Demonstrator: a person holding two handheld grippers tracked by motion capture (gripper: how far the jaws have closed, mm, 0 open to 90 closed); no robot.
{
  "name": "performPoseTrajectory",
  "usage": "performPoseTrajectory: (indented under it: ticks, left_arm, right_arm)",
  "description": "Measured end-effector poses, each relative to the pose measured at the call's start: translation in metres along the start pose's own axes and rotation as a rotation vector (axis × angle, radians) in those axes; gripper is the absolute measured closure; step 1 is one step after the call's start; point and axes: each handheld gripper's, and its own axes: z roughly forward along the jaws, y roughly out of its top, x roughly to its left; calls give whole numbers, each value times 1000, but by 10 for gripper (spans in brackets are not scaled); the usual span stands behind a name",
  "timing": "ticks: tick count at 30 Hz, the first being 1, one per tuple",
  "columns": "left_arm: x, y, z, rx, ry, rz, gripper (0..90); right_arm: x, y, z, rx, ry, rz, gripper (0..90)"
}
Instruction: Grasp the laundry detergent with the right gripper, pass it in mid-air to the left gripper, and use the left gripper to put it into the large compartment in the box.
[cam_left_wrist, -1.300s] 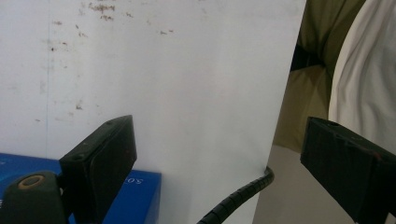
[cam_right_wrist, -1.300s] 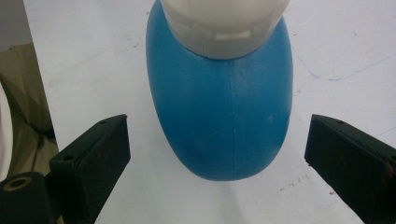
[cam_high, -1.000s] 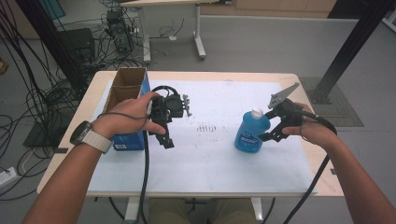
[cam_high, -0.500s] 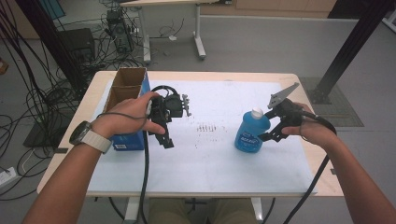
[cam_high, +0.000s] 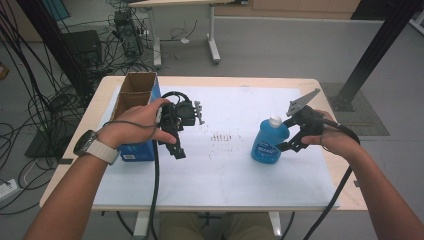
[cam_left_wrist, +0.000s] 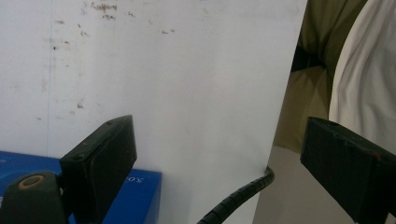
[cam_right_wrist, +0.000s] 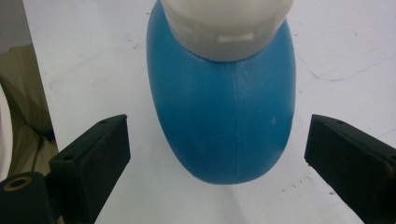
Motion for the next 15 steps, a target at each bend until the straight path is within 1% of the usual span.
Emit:
performPoseTrajectory:
  ticks: [15]
  left_arm:
    - [1,0,1,-2,0,-2,109]
  right_arm:
    - [0,-1,0,-1,1,3,67]
